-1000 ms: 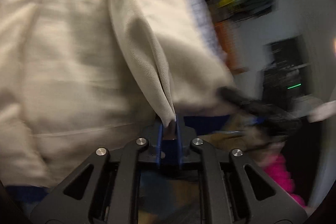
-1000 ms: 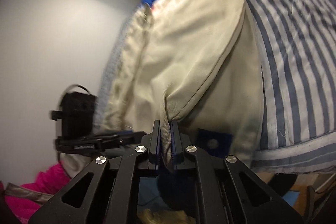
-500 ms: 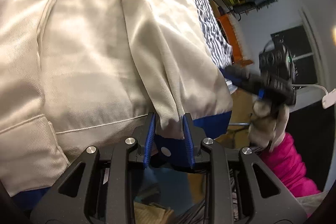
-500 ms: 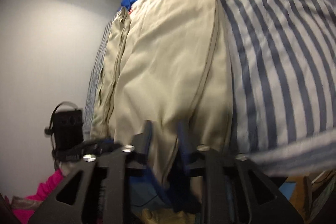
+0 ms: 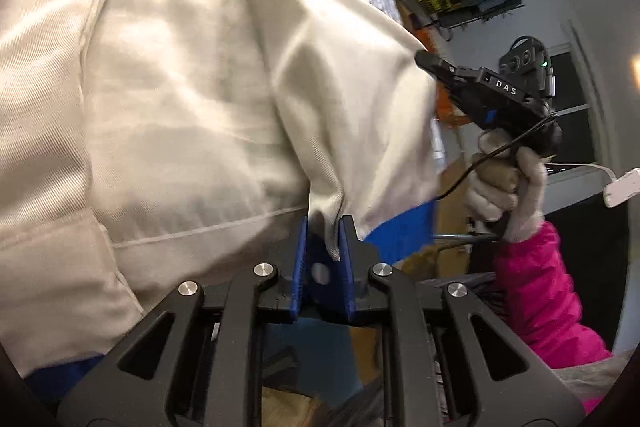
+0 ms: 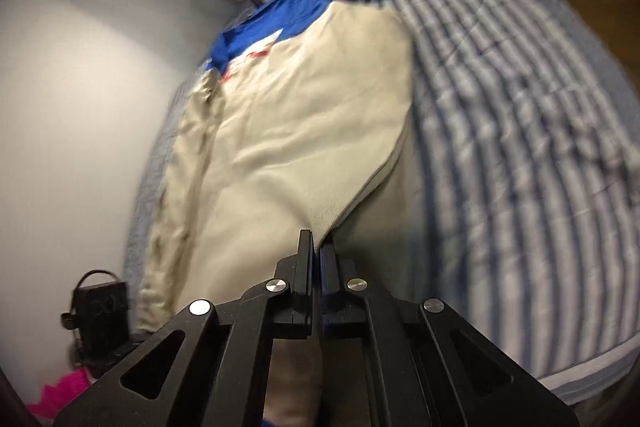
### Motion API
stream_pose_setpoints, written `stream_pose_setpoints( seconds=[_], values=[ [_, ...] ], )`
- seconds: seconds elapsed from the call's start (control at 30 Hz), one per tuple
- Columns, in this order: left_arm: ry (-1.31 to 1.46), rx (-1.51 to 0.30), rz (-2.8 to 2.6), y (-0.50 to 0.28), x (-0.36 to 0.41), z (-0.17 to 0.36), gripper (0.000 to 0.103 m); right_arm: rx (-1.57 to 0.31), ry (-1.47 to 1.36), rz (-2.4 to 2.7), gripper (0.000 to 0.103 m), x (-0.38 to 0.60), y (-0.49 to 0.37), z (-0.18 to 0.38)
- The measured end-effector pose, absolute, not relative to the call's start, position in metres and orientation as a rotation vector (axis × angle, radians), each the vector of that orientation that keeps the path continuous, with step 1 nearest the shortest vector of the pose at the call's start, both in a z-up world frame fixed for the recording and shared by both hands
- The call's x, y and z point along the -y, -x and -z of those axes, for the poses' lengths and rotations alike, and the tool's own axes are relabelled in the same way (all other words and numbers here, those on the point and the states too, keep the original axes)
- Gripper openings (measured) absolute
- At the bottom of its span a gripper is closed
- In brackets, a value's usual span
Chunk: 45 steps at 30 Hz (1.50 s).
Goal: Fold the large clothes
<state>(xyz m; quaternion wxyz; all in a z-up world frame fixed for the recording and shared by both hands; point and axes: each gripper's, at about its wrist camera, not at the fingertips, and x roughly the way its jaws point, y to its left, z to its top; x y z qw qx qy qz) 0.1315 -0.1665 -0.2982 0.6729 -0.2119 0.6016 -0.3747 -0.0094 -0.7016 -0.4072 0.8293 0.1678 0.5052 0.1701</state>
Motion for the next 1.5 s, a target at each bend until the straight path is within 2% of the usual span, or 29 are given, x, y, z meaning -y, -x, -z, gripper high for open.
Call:
stream_pose_setpoints(
  seconds=[0.1, 0.13, 0.17, 0.23, 0.4, 0.43, 0.47, 0.5, 0.53, 0.57, 0.7, 0.8, 0.93, 1.0, 1.13, 1.17, 1.23, 1.3, 1.33, 1.37, 1.5],
  values=[
    [0.465, -1.366, 0.838, -0.13, 0.17, 0.295, 0.015, -1.157, -0.349, -0.332, 0.004, 0.701, 0.008, 0.433],
    [0.453, -1.365, 0.839, -0.129, 0.17, 0.291, 0.019, -1.191, -0.356, -0.33, 0.005, 0.703, 0.009, 0.439],
    [0.448, -1.361, 0.838, -0.127, 0.17, 0.288, 0.031, -1.214, -0.372, -0.332, 0.008, 0.705, 0.012, 0.443],
    [0.467, -1.344, 0.841, -0.124, 0.166, 0.281, 0.039, -1.218, -0.413, -0.356, 0.008, 0.713, 0.026, 0.444],
    [0.512, -1.383, 0.866, -0.121, 0.169, 0.286, 0.039, -1.272, -0.48, -0.494, 0.025, 0.715, 0.073, 0.442],
    [0.514, -1.395, 0.87, -0.121, 0.173, 0.29, 0.039, -1.29, -0.476, -0.51, 0.026, 0.713, 0.078, 0.443],
    [0.505, -1.401, 0.867, -0.12, 0.176, 0.294, 0.036, -1.311, -0.47, -0.53, 0.026, 0.709, 0.084, 0.448],
    [0.504, -1.405, 0.872, -0.121, 0.181, 0.297, 0.027, -1.32, -0.455, -0.541, 0.022, 0.704, 0.086, 0.451],
    [0.517, -1.423, 0.885, -0.123, 0.186, 0.303, 0.006, -1.317, -0.431, -0.54, 0.012, 0.701, 0.088, 0.452],
    [0.54, -1.429, 0.89, -0.123, 0.187, 0.305, 0.006, -1.301, -0.404, -0.54, 0.006, 0.698, 0.089, 0.449],
    [0.776, -1.332, 1.067, -0.119, 0.188, 0.289, 0.006, -1.174, -0.405, -0.562, 0.004, 0.706, 0.096, 0.414],
    [0.648, -1.279, 1.051, -0.121, 0.193, 0.282, 0.006, -1.095, -0.412, -0.549, 0.004, 0.726, 0.102, 0.391],
    [0.453, -1.388, 0.864, -0.12, 0.197, 0.317, 0.006, -1.193, -0.369, -0.478, 0.004, 0.723, 0.096, 0.418],
    [0.454, -1.397, 0.863, -0.114, 0.193, 0.316, 0.006, -1.25, -0.261, -0.438, 0.004, 0.714, 0.099, 0.434],
    [0.297, -1.344, 0.852, -0.098, 0.195, 0.286, 0.026, -1.265, -0.256, -0.437, 0.004, 0.716, 0.104, 0.432],
    [0.279, -1.323, 0.855, -0.094, 0.194, 0.278, 0.026, -1.239, -0.278, -0.438, 0.004, 0.722, 0.103, 0.427],
    [0.225, -1.265, 0.862, -0.082, 0.19, 0.262, 0.026, -1.199, -0.333, -0.439, 0.013, 0.734, 0.098, 0.421],
    [0.184, -1.209, 0.859, -0.075, 0.191, 0.247, 0.026, -1.182, -0.357, -0.423, 0.044, 0.739, 0.09, 0.421],
    [0.17, -1.184, 0.854, -0.074, 0.194, 0.241, 0.026, -1.178, -0.354, -0.417, 0.049, 0.74, 0.088, 0.422],
    [0.165, -1.171, 0.852, -0.072, 0.192, 0.237, 0.026, -1.182, -0.357, -0.418, 0.052, 0.741, 0.085, 0.425],
    [0.156, -1.147, 0.82, -0.081, 0.207, 0.236, 0.026, -1.245, -0.388, -0.421, 0.053, 0.74, 0.076, 0.446]
  ],
)
